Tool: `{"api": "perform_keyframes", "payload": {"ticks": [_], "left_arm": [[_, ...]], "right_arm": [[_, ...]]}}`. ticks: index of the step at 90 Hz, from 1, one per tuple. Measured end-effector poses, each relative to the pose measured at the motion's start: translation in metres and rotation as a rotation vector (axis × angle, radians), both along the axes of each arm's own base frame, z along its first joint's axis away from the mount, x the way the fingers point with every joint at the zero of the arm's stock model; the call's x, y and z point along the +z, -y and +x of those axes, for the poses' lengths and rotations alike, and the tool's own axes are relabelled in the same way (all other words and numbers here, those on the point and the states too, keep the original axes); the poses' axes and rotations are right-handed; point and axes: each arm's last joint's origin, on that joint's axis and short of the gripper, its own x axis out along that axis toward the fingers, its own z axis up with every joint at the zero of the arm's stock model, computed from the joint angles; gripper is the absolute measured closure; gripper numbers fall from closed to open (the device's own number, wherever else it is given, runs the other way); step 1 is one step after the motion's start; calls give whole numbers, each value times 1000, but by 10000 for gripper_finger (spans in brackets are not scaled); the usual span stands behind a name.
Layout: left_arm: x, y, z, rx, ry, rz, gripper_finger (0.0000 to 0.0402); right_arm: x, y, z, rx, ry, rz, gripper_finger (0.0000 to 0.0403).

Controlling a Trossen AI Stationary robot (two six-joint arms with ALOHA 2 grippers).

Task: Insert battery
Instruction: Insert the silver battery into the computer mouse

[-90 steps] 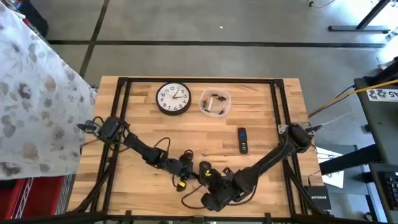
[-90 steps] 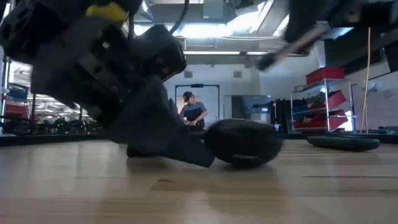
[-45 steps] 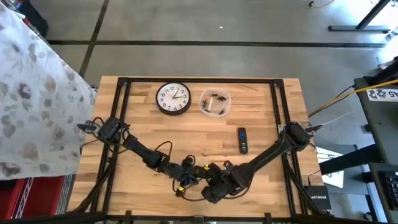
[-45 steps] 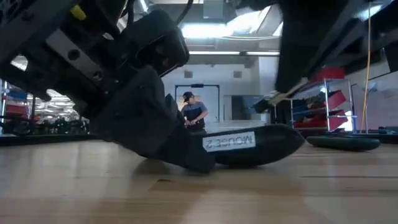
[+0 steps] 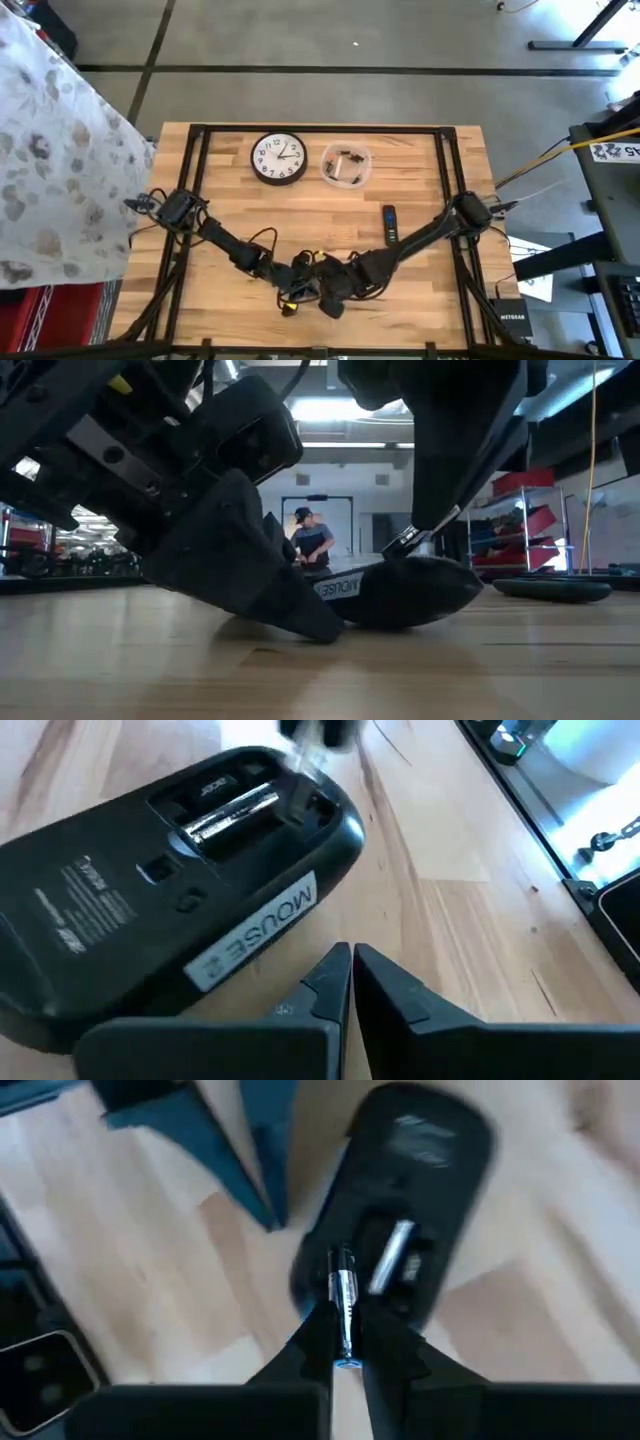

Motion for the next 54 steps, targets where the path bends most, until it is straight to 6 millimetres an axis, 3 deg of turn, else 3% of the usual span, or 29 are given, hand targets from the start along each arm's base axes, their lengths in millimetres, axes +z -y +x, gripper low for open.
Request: {"api": "perform_keyframes", "payload": {"ticks": [54], "left_arm": [[3, -3, 3, 85, 47, -29, 400]], "right_arm": [[-6, 3, -1, -100, -48, 2, 397]]}}
